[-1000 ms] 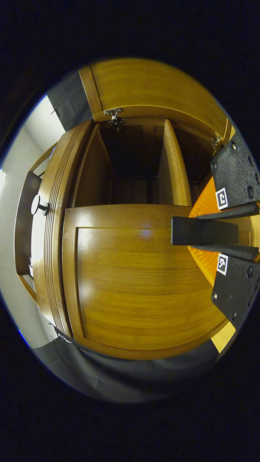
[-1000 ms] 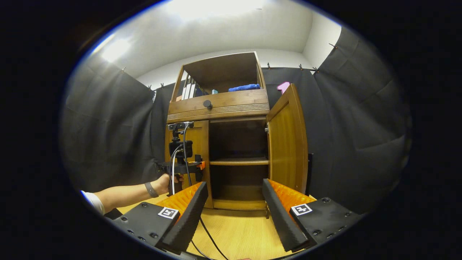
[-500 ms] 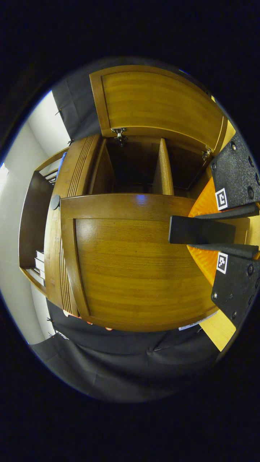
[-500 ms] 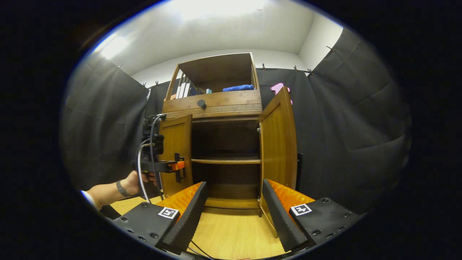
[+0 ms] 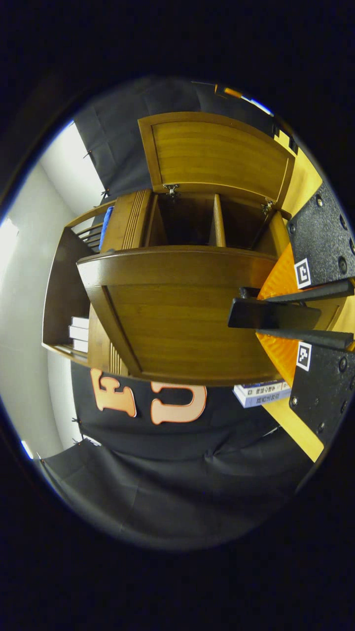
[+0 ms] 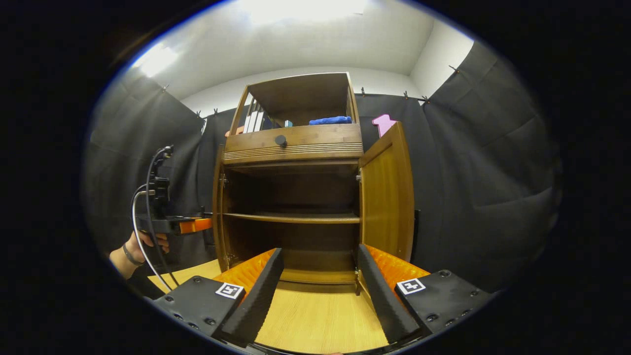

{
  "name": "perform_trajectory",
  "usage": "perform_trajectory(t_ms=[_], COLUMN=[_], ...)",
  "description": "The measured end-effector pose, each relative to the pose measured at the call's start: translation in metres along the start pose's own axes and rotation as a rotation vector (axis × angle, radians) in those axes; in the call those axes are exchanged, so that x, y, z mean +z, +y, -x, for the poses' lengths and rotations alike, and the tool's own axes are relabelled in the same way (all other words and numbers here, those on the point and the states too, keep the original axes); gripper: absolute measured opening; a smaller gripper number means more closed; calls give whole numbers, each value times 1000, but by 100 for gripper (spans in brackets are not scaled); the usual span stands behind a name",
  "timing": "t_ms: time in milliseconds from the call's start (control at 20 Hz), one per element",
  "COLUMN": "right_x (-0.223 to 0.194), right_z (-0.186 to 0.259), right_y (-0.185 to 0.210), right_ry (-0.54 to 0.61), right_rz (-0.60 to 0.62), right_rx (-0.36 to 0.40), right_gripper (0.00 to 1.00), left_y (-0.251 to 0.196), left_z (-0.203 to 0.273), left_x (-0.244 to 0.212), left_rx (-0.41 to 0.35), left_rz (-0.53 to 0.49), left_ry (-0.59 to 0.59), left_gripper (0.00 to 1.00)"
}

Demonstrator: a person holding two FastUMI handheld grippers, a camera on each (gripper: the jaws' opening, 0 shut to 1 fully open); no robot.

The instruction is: Open the right door of the double-door shoe cabinet with the right hand, and open the left door with the left hand.

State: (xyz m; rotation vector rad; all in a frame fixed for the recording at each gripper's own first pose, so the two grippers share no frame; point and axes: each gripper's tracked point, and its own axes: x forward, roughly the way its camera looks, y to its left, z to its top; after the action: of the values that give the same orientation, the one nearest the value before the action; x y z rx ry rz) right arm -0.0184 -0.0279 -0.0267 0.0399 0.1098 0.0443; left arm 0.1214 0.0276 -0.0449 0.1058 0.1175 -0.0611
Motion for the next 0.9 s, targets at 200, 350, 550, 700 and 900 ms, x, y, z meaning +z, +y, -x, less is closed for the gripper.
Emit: perform_trajectory(t_ms=[200,350,550,700,900], right_x=[-2,-7,-17,-27,-38], right_z=[-5,-10,-18,-25,-31], right_y=[22,34,34,32,28], right_ry=[1,10,37,71,103], right_rz=[-7,-17,-27,-50,-90], right_rx=[34,52,49,53,54], right_gripper=[97,97,97,100,98], left_y=[56,89,109,112,110], left_z=[20,31,34,31,35], left_x=[3,0,2,4,-2], left_rx=[76,102,54,29,-34], left_rz=[-39,-42,-17,-25,-54], left_ry=[-24,-32,-66,-86,-83], left_gripper=[16,12,12,10,11])
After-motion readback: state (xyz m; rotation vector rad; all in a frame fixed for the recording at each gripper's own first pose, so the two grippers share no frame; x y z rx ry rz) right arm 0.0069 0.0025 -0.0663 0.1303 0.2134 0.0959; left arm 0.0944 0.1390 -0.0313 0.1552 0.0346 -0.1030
